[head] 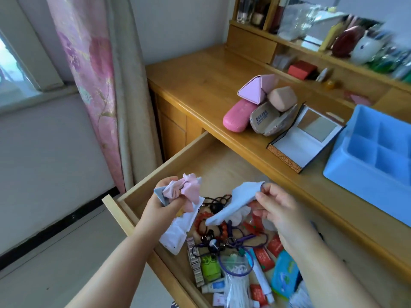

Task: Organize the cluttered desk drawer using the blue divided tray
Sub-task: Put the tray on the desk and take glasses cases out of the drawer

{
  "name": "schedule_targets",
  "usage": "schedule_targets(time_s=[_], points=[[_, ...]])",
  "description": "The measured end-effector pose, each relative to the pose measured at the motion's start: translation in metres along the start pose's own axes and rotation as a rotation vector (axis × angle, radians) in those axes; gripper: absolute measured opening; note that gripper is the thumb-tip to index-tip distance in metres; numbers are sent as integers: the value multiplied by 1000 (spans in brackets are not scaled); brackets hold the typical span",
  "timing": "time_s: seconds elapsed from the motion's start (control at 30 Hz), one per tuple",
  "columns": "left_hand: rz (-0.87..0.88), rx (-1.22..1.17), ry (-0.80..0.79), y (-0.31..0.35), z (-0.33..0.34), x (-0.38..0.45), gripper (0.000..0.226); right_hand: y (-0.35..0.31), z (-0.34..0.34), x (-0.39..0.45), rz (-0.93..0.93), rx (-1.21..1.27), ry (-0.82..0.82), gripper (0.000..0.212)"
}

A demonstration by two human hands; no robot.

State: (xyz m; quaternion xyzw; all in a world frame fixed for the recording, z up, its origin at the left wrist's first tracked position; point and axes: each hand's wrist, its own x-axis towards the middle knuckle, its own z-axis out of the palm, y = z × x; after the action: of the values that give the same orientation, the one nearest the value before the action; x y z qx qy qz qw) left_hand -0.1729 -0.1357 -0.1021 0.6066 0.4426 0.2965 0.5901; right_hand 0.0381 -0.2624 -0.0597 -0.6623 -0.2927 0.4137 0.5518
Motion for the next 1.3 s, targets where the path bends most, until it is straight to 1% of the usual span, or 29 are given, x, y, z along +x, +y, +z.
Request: schedule_targets(time_s=[0.03,0.1,0.17,0.23,0.27,0.33,0.37,0.43,0.47,0.53,0.6,0.63,0.7,0.77,0.8,0.83,0.87,0.9,0.93,0.97,1.0,1.03,1.07,1.13,1.17,1.2,1.23,1.27,1.3], points=[[4,-1,-75,5,-1,-4,26,-7,-3,-1,11,33,-23,19],[27,21,-312,18,1,-13,28,-19,-10,-1,50,94,-58,18],[80,112,-527,36,13,-19,38,-28,-13,-3,71,123,-117,16],[142,200,-652,54,32,-19,53,-35,-11,-8,37,58,-209,10],[165,203,-689,64,42,-17,51,-38,-10,-11,-20,-34,-254,7],[218,224,-713,85,60,-15,18,-41,-12,-16,-165,-235,-271,7],[253,250,-701,92,68,-12,7,-42,-16,-16,-232,-277,-230,7],[367,276,-620,105,78,-1,10,-45,-34,-14,-296,-228,-85,9],[419,271,-546,111,81,8,15,-44,-48,-11,-317,-235,8,8],[485,213,-349,126,85,31,18,-37,-79,-5,-372,-414,204,14],[539,135,-217,145,92,56,19,-27,-104,-1,-393,-607,319,21],[569,98,-191,154,98,69,23,-21,-113,1,-392,-657,346,27],[624,54,-158,172,115,96,34,-10,-124,4,-395,-677,344,33],[718,95,-69,183,136,122,35,-4,-127,6,-415,-700,316,29],[753,152,-9,183,145,135,35,-3,-128,7,-425,-715,309,26],[763,281,54,179,154,150,36,-2,-129,7,-429,-719,310,24],[740,512,92,172,161,164,40,-1,-129,8,-426,-715,314,21],[674,812,90,164,167,174,46,0,-130,8,-427,-709,317,18],[587,1070,38,156,172,179,50,1,-131,9,-428,-703,314,16],[528,1216,-35,150,175,180,51,1,-132,9,-423,-694,300,16],[521,1240,-90,147,175,177,52,2,-133,9,-414,-685,284,16],[548,1169,-124,147,173,172,54,1,-133,9,-409,-677,272,17],[572,1004,-127,150,169,164,57,-1,-133,8,-404,-663,269,18],[591,656,-81,155,156,141,58,-5,-131,5,-402,-627,307,17],[639,562,-42,153,149,126,53,-6,-128,0,-430,-643,338,14],[705,536,7,146,141,109,47,-5,-124,-7,-489,-705,362,10],[756,533,38,135,134,90,39,-2,-120,-18,-552,-789,351,5],[761,542,34,118,128,72,31,4,-116,-31,-609,-875,311,5],[722,595,-16,97,122,53,25,14,-113,-46,-642,-943,248,8]])
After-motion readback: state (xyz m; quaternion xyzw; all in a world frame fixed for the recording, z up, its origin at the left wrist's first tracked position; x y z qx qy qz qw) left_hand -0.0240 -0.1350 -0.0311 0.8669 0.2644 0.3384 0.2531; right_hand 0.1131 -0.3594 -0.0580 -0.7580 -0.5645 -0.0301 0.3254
